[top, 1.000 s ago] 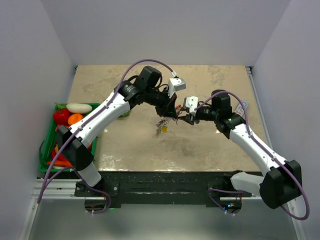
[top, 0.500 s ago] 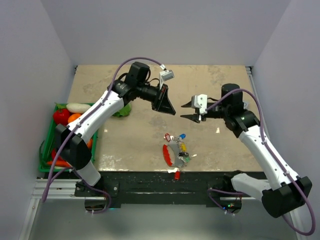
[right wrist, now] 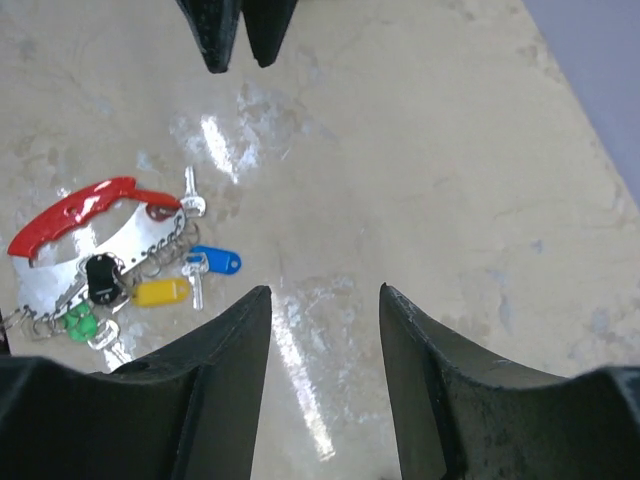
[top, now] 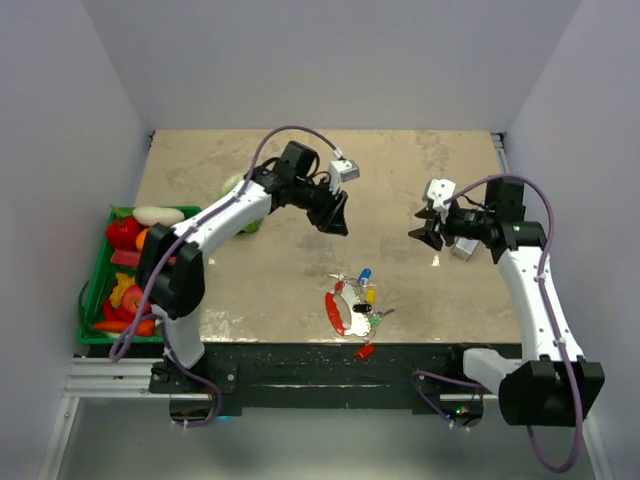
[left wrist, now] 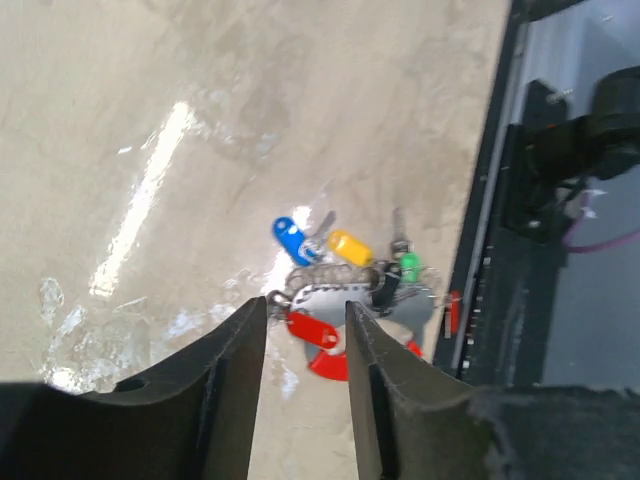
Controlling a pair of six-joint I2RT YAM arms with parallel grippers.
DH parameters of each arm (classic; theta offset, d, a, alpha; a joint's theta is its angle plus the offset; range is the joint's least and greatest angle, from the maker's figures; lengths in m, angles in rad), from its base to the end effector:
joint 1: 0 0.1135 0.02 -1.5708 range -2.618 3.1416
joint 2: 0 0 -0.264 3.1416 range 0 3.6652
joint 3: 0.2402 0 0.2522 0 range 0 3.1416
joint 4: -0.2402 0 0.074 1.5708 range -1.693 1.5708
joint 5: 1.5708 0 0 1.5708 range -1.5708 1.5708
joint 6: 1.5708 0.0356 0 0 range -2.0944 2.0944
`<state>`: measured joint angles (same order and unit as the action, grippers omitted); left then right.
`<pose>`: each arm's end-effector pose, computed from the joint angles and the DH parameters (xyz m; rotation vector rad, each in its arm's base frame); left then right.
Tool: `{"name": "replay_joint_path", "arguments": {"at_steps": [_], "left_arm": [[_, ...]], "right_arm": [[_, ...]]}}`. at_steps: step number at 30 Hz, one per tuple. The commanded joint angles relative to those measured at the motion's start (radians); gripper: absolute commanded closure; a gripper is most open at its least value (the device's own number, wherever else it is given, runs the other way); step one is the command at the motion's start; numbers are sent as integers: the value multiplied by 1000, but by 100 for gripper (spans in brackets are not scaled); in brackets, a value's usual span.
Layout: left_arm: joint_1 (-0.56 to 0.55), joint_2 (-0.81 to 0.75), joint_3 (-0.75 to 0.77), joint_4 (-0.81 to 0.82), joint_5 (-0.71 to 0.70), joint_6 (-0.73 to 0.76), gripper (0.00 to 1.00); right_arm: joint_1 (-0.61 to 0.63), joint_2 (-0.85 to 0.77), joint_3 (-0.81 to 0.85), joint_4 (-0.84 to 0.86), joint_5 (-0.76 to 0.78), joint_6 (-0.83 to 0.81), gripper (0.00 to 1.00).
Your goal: Remove the keys from the keyring
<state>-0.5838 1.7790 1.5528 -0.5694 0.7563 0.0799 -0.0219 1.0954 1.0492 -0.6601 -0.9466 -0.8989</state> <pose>0.3175 -0.2390 0.3040 1.1196 2.0857 -1.1368 0.2193 0.0241 0.3353 -1.2383 1.5614 0.4923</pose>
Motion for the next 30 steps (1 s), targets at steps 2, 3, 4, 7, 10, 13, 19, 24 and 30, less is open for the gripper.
{"name": "replay_joint_path", "arguments": {"at_steps": [2,3,4,7,10,13,19,24,30], "left_arm": [[-65,164,32,-15,-179,133,49],[-80,178,32,-15,-198,144,48],[-117,195,27,-15,-219,155,46],[-177,198,-5,25,-271,167,44],[-206,206,1,42,-293,155,44],[-218,209,12,48,-305,146,44],[-278,192,-17,58,-426,161,46],[-330,201,-30,74,-505,166,51],[-360,211,-33,62,-552,162,57]], "right_arm": [[-50,21,-5,-168,28,-143,49],[-62,17,-6,-173,28,-149,49],[-70,9,-9,-177,26,-155,49],[-87,-25,-28,-177,23,-155,48],[-92,-57,-41,-187,25,-155,48],[-96,-89,-55,-191,32,-152,48],[-101,-170,-68,-185,51,-127,49],[-102,-215,-69,-194,43,-109,49],[-102,-244,-64,-213,48,-110,49]]}}
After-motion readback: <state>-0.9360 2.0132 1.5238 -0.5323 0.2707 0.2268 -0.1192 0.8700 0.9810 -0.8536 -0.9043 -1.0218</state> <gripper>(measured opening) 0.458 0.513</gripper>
